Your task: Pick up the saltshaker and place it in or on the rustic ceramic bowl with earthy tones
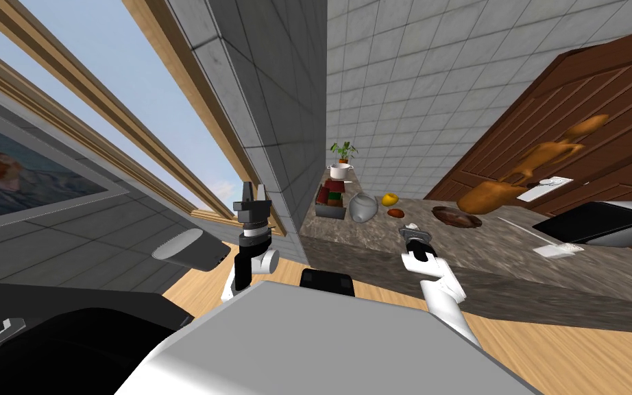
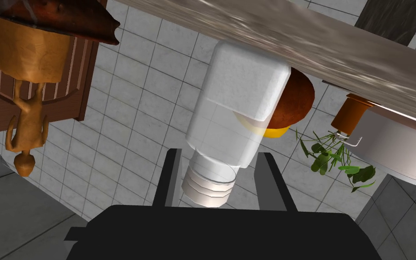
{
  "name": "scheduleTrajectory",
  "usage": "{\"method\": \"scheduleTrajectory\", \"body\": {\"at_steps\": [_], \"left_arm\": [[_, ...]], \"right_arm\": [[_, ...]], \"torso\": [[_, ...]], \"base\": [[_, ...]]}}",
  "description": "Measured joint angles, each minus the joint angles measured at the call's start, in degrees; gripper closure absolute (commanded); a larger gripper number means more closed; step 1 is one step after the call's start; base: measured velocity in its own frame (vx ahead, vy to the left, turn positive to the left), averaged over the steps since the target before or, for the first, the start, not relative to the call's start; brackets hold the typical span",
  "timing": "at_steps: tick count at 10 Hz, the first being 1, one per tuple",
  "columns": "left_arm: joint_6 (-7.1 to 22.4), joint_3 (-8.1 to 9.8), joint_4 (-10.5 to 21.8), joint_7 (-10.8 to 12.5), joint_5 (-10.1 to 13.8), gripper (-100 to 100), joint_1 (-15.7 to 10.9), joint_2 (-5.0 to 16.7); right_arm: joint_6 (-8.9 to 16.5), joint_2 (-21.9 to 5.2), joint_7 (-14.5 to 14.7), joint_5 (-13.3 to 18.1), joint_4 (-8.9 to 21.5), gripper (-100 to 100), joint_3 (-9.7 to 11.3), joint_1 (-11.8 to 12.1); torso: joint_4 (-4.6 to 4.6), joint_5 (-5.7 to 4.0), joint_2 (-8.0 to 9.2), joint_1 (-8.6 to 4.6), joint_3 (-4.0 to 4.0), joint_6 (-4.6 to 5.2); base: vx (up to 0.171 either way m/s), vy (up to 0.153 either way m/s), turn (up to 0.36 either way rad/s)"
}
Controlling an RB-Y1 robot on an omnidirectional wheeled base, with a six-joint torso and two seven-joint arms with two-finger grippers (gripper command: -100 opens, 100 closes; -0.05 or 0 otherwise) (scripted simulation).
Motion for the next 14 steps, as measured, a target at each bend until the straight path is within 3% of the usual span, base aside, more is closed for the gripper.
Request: {"method": "scheduleTrajectory", "body": {"at_steps": [1, 2, 3, 4, 5, 9, 14], "left_arm": [[0.0, 0.00, 0.0, 0.0, 0.0, 0, 0.0, 0.0], [0.0, 0.00, 0.0, 0.0, 0.0, 0, 0.0, 0.0], [0.0, 0.00, 0.0, 0.0, 0.0, 0, 0.0, 0.0], [0.0, 0.00, 0.0, 0.0, 0.0, 0, 0.0, 0.0], [0.0, 0.00, 0.0, 0.0, 0.0, 0, 0.0, 0.0], [0.0, 0.00, 0.0, 0.0, 0.0, 0, 0.0, 0.0], [0.0, 0.01, 0.0, 0.0, 0.0, 0, 0.0, 0.0]], "right_arm": [[0.0, 0.0, 0.0, 0.0, 0.0, 0, 0.0, 0.0], [0.0, 0.0, 0.0, 0.0, 0.0, 100, 0.0, 0.0], [0.1, -0.5, -0.1, -0.6, -0.7, 100, 1.0, 0.8], [0.2, -0.5, -0.1, -0.6, -0.8, 0, 1.1, 0.9], [0.2, -0.5, -0.1, -0.6, -0.8, 100, 1.1, 0.9], [-1.4, -1.7, -1.4, -0.7, 0.6, 100, 2.0, -1.5], [-5.3, -5.1, -4.9, -1.2, 3.6, 100, 3.7, -6.8]], "torso": [[0.00, 0.00, 0.00, -0.01, 0.00, 0.00], [0.00, -0.01, -0.01, -0.01, -0.01, 0.00], [-0.03, 0.01, -0.03, 0.09, -0.03, 0.08], [-0.02, 0.00, -0.02, 0.05, -0.02, 0.02], [-0.02, -0.01, -0.01, 0.00, -0.01, 0.02], [0.13, -0.06, 0.81, -0.28, 0.45, 0.12], [0.23, -0.10, 1.16, -0.57, 0.66, 0.19]], "base": [[0.000, 0.000, 0.000], [0.022, 0.034, -0.117], [0.007, 0.021, -0.052], [0.000, 0.000, 0.000], [-0.120, -0.035, 0.013], [-0.208, -0.055, 0.022], [-0.242, -0.133, 0.015]]}}
